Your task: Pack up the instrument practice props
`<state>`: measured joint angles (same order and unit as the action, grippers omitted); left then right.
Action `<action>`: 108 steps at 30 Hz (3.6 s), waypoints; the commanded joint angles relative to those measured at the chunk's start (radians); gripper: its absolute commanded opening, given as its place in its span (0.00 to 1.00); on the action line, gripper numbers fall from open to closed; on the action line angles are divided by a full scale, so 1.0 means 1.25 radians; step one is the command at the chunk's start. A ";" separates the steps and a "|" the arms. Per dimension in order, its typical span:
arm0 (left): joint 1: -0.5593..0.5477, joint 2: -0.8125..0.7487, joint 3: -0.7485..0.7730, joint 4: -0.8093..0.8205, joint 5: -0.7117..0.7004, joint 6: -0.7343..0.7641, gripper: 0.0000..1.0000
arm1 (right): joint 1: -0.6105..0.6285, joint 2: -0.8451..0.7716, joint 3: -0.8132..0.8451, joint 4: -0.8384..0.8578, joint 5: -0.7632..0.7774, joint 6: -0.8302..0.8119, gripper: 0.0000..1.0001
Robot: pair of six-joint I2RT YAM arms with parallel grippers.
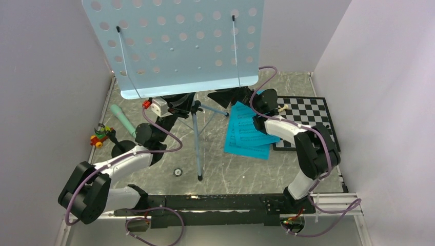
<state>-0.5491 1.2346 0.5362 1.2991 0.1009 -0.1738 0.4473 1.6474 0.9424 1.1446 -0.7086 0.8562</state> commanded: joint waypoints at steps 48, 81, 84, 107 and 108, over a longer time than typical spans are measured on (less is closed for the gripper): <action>-0.081 0.076 -0.127 -0.262 -0.015 -0.104 0.06 | 0.082 0.202 0.372 0.131 -0.190 0.107 0.76; -0.081 -0.171 -0.170 -0.467 -0.160 -0.123 0.79 | 0.106 0.198 0.354 0.040 -0.171 0.073 0.00; -0.081 -0.218 -0.187 -0.482 -0.173 -0.133 0.88 | 0.105 0.184 0.313 0.056 -0.158 0.059 0.00; -0.156 -0.077 -0.242 -0.191 -0.115 -0.230 0.98 | 0.101 0.047 0.044 -0.052 0.023 -0.130 0.00; -0.160 -0.072 -0.241 -0.186 -0.120 -0.229 0.98 | 0.100 0.040 0.034 -0.063 0.036 -0.136 0.00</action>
<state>-0.7273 1.1267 0.2302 0.9695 -0.0257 -0.4427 0.5903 1.6920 1.0870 1.2732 -0.6827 0.7193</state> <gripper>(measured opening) 0.978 0.336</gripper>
